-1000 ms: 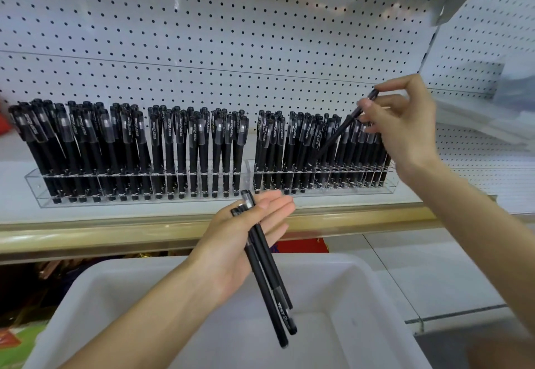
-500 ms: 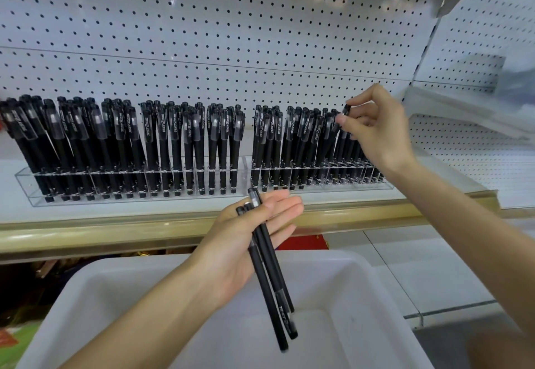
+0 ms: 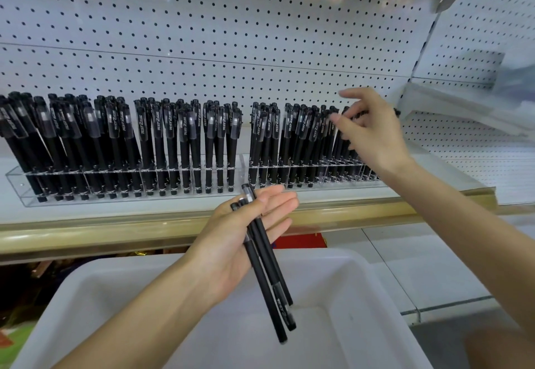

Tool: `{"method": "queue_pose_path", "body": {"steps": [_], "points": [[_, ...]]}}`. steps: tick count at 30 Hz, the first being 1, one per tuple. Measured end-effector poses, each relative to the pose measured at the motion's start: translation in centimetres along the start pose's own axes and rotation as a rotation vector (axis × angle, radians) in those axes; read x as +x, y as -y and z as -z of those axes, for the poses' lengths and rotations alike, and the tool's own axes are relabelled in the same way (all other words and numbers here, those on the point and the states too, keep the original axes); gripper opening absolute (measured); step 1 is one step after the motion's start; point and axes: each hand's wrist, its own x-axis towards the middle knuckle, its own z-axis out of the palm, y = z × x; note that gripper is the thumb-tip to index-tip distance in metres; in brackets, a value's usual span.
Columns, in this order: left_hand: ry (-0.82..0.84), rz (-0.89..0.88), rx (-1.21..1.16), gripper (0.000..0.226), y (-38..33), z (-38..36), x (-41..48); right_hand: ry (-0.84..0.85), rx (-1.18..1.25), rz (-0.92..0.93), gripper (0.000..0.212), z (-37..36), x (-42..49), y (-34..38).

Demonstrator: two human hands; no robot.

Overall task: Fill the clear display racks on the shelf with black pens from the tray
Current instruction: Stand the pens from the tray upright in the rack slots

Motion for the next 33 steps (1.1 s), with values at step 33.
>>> {"method": "queue_pose_path", "body": {"steps": [33], "points": [[-0.065, -0.118, -0.063, 0.025, -0.9, 0.1, -0.1, 0.61, 0.257, -0.537, 0.011, 0.1, -11.2, 2.7]]}}
